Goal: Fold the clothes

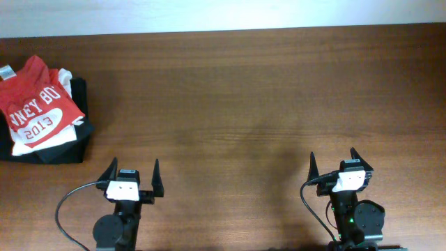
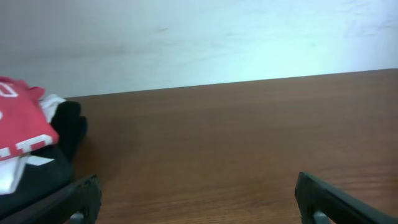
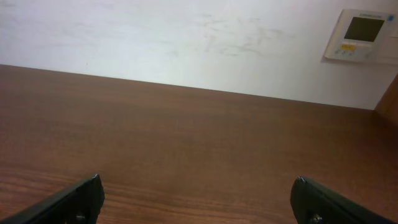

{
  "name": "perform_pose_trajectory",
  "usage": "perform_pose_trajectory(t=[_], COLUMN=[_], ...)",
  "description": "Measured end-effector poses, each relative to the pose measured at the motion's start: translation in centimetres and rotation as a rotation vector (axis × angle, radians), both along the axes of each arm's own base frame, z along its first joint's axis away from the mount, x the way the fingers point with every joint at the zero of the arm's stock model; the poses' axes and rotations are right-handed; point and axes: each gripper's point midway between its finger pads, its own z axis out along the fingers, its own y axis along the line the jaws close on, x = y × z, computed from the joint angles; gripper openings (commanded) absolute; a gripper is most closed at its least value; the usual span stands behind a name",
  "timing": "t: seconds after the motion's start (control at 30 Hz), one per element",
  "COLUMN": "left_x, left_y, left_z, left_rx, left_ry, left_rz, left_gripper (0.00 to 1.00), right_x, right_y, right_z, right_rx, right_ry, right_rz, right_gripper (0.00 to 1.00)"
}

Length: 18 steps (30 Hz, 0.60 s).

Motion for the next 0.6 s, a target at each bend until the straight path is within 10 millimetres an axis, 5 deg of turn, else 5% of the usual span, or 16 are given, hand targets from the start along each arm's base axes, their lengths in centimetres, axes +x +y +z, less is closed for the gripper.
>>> perform_pose_trajectory(t=[0.6], left_x=[-0.06], left_y=[-0.8], left_z=[0.0], left_rx=[0.0], left_ry=[0.0], left_rz=[-0.033], left_gripper=[0.99], right_x=[0.0], right_y=[0.0], right_z=[0.0], right_rx=[0.0], right_ry=[0.0], right_rz=[0.0], right_gripper=[0.99])
